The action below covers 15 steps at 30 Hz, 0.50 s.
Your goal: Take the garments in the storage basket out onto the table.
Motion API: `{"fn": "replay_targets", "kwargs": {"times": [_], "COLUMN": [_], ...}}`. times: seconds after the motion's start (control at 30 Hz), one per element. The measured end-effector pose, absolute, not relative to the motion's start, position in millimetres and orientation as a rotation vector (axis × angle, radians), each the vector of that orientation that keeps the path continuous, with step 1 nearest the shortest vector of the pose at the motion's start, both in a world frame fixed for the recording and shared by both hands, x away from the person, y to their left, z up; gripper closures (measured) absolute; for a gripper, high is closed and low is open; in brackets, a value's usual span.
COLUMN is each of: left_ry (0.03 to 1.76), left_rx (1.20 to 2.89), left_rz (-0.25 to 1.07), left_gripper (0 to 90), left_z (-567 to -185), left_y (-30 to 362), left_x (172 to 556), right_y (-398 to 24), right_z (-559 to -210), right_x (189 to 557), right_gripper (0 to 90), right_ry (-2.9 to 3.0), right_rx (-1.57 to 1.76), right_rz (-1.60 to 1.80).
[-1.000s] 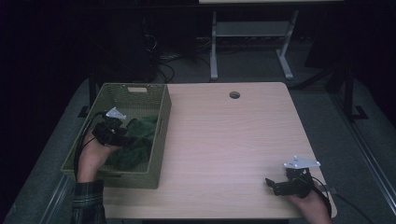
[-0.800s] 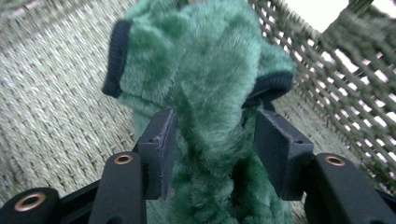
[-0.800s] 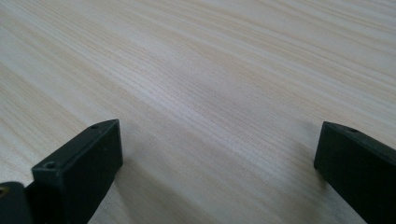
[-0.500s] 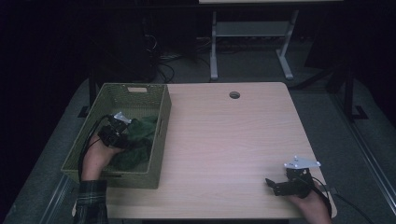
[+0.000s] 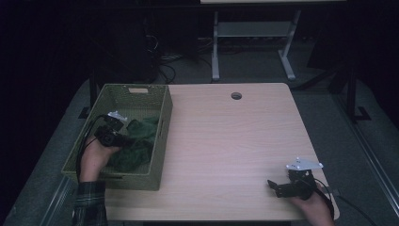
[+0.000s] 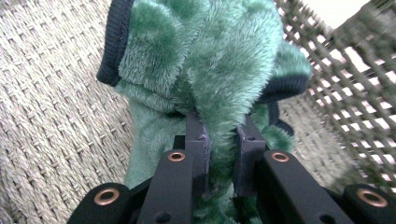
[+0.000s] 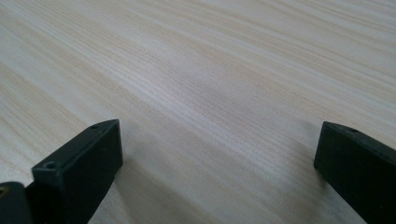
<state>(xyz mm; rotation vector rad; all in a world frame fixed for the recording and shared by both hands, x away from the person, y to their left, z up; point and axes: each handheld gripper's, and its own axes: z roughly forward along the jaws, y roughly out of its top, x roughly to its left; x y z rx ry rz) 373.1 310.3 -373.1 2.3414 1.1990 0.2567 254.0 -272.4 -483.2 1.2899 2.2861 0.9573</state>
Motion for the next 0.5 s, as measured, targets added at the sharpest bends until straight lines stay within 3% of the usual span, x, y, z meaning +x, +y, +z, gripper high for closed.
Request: {"fn": "replay_targets", "kwargs": {"times": [0.5], "left_ry": [1.170], "left_rx": [2.196], "left_rz": [0.251], "left_gripper": [79.9], "left_z": [-330], "left_y": [331], "left_x": [367], "right_y": [-272], "right_z": [-483], "right_x": [254], "right_gripper": [0.8], "right_ry": [2.286], "right_rx": [1.290], "right_rz": [0.957]}}
